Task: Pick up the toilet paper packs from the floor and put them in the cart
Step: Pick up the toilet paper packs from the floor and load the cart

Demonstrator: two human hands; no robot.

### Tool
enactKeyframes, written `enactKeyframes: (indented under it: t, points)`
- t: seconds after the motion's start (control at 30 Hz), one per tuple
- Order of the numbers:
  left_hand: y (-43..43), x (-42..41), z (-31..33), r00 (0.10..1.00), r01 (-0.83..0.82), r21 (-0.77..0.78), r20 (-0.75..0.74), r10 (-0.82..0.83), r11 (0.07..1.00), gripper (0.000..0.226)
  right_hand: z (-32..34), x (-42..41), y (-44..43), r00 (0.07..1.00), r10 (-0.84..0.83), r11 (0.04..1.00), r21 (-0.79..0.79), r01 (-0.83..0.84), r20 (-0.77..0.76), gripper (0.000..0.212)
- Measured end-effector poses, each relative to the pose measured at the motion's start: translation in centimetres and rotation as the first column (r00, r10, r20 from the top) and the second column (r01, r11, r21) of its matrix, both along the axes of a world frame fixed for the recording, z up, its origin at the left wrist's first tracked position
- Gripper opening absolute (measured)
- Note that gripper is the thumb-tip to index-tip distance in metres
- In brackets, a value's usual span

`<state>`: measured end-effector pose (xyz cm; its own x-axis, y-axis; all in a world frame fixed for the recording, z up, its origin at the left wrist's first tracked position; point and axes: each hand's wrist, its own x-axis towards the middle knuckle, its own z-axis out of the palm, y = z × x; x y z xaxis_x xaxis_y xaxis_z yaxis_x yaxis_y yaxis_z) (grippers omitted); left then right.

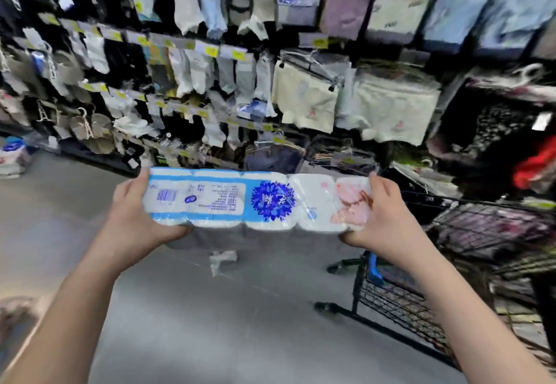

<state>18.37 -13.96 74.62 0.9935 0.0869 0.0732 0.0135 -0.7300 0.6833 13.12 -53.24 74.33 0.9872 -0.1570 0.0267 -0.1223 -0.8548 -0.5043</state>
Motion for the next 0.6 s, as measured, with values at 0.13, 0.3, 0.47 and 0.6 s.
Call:
enactKeyframes:
  t: [0.13, 0.3, 0.47, 0.6]
  points:
    - [-7.9, -1.4, 0.4, 0.988, 0.152, 0.03, 0.013, -0.153, 0.988, 0.116, 0.2, -5.7, -7.0, 0.995, -0.096, 0.995, 0.004, 0.096, -0.018, 0.138]
    - [-18.9, -4.1, 0.7, 0.945, 0.326, 0.078, -0.037, -0.324, 0.942, 0.112, -0.1, -13.9, -15.9, 0.967, -0.256, 0.966, -0.02, 0.256, 0.002, 0.135]
    - [-28.2, -6.4, 0.7, 0.895, 0.445, 0.055, -0.05, -0.442, 0.894, 0.11, 0.1, -19.8, -22.9, 0.932, -0.362, 0.932, -0.027, 0.361, -0.014, 0.13]
    - [-34.2, -7.0, 0.3, 0.853, 0.522, 0.07, -0.053, -0.519, 0.85, 0.122, -0.4, -22.8, -27.2, 0.898, -0.438, 0.899, -0.037, 0.436, -0.043, 0.132]
